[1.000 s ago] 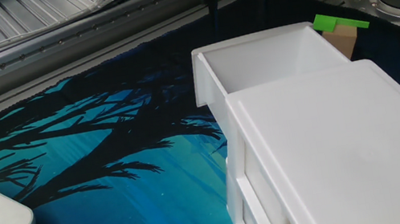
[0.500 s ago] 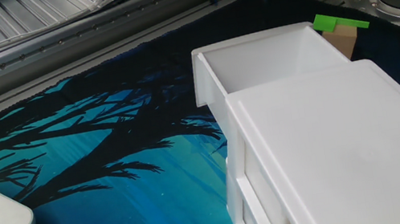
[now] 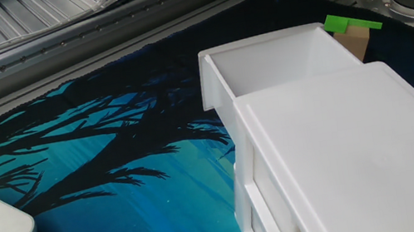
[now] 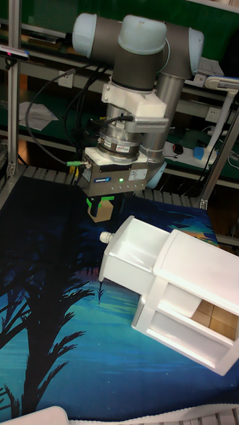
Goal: Grasp the handle and open the drawer
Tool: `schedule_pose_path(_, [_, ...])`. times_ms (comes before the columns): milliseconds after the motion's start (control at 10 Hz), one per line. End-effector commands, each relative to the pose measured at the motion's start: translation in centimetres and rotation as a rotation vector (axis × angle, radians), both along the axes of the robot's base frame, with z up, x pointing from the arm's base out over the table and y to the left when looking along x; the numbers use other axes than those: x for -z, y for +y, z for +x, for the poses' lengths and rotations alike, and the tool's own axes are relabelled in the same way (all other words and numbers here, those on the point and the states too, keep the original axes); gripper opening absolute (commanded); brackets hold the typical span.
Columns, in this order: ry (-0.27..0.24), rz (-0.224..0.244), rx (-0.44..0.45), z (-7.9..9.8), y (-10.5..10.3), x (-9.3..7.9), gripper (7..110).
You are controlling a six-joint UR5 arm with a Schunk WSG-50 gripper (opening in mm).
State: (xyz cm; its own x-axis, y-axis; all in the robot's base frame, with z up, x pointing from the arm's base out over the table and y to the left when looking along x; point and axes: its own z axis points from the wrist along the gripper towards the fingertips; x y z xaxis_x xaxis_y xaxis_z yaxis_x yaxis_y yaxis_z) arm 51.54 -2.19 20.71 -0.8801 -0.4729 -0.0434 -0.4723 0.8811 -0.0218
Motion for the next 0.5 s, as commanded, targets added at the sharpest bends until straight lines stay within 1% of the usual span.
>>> schedule_pose_path(0, [-0.012,0.010,0.089,0.48,0.02,-0.08,66])
schedule_pose_path(400, [-0.007,0.006,0.109,0.50,-0.18,0.04,66])
